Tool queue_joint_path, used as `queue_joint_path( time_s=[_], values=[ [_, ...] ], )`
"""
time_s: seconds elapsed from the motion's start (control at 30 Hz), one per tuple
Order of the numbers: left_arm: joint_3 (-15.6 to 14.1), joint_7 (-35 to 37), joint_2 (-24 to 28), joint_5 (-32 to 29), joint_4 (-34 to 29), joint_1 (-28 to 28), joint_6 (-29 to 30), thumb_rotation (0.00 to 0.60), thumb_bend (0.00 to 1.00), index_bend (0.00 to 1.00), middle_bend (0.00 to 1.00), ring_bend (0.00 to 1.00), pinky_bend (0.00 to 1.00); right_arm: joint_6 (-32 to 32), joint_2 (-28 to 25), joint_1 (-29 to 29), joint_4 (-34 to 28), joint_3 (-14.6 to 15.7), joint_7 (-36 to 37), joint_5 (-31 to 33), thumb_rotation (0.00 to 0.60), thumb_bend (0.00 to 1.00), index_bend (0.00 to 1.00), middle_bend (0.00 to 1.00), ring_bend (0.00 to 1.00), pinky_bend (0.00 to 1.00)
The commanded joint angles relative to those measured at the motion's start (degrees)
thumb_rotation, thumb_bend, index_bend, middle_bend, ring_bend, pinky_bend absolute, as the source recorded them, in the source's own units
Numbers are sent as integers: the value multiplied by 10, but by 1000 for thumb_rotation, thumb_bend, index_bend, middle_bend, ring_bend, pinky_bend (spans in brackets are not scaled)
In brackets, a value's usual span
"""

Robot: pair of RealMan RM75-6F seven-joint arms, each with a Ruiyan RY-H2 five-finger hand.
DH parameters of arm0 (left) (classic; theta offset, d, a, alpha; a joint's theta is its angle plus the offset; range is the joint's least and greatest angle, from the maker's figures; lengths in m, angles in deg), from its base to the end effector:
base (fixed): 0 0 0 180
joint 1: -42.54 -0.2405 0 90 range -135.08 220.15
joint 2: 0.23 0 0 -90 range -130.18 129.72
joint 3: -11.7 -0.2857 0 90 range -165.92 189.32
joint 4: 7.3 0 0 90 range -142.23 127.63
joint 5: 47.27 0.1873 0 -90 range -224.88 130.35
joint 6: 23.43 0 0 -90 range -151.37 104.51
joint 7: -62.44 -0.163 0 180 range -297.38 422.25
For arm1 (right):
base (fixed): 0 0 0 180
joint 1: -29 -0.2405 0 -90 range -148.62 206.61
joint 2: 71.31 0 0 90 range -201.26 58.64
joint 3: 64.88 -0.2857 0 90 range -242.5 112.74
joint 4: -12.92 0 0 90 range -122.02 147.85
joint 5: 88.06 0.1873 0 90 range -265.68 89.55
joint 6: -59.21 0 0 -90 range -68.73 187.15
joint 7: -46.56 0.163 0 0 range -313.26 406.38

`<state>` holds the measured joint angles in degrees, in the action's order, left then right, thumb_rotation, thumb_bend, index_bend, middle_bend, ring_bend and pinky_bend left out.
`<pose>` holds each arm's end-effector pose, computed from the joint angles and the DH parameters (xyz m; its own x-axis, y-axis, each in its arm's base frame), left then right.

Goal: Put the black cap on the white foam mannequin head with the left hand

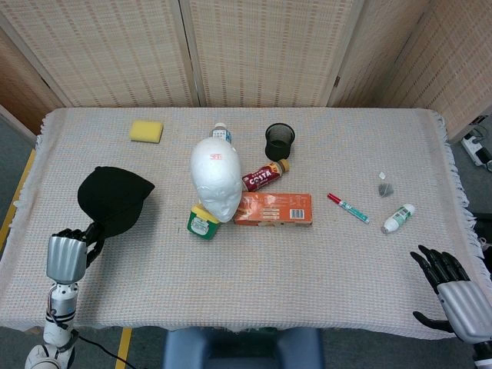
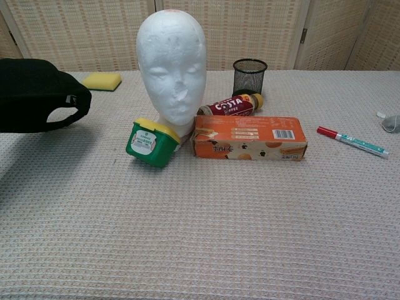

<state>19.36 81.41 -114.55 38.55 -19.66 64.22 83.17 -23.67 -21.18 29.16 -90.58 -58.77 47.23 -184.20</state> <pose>-0.3032 0.2894 0.0670 0.3915 -0.5388 0.7460 0.7915 -0.2164 -0.5716 -0.3066 -0.1380 0.2178 0.4295 -0.2277 0.8739 -0.9026 -0.0765 0.4237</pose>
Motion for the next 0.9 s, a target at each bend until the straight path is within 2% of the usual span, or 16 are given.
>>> queue_joint_path(
  time_s=[0.03,0.23,0.3,0.47,0.7,0.9],
  values=[
    [17,-5,20,-10,-21,23,23,600,500,672,1000,993,1000,-2,-3,0,0,1,5,-2,600,72,0,0,0,0],
    [26,-32,48,-7,-56,54,47,600,504,674,1000,992,1000,-6,-7,1,2,1,17,-5,600,72,0,0,0,0],
    [26,-61,69,8,-73,89,66,600,505,674,1000,993,1000,-8,-10,0,2,0,25,-4,600,72,0,0,0,0],
    [40,-139,121,29,-169,161,75,600,510,674,1000,993,1000,-5,-15,-3,4,-1,41,0,600,72,0,0,0,0],
    [62,-252,178,61,-303,248,36,600,514,674,1000,992,1000,9,-20,-9,4,-3,56,10,600,72,0,0,0,0],
    [72,-303,168,80,-349,301,-7,600,516,674,1000,993,1000,12,-24,-12,6,-8,68,20,600,71,0,0,0,0]
  ],
)
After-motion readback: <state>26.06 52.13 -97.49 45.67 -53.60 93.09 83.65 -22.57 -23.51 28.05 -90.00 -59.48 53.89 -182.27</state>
